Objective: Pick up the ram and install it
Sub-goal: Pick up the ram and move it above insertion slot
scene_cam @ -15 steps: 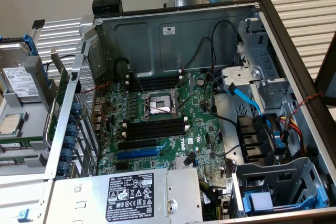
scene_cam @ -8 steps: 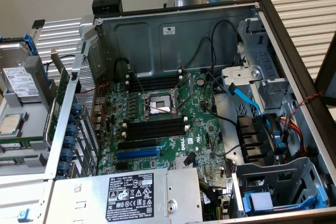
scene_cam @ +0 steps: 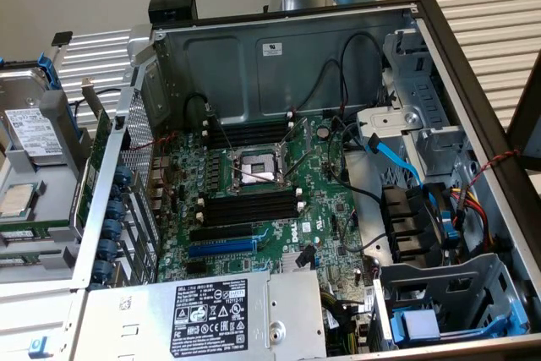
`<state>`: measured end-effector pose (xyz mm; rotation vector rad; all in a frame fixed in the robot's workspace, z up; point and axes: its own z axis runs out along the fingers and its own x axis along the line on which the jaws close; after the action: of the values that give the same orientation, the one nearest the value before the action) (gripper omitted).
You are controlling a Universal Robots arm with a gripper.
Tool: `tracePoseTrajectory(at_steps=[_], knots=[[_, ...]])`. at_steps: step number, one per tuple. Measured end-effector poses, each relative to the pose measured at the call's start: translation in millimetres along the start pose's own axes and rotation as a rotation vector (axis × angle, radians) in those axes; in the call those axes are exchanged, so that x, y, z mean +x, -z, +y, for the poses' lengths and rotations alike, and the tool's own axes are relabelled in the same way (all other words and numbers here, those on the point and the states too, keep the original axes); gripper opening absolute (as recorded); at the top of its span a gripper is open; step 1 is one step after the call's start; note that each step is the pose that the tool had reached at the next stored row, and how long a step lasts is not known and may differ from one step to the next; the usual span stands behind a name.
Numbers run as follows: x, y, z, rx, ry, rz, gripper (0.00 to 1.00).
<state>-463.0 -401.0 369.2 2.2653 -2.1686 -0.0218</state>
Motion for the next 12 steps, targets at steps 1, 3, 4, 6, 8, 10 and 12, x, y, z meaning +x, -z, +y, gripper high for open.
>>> tracePoseTrajectory(at_steps=[1,3,4,6,8,10,12], knots=[[0.7,-1.9,0.0,0.0000,0.000,0.0000,0.36],[2.7,-5.6,0.0,-0.0001,0.000,-0.0001,0.36],[4.3,-7.3,0.1,-0.0002,0.000,-0.0004,0.36],[9.4,-11.0,0.3,0.0001,0.000,-0.0019,0.36],[14.4,-14.6,0.4,0.0002,-0.001,-0.0041,0.36],[18.0,-18.3,0.1,0.0005,-0.003,-0.0071,0.36],[19.5,-21.8,-0.3,0.0005,-0.008,-0.0111,0.36]])
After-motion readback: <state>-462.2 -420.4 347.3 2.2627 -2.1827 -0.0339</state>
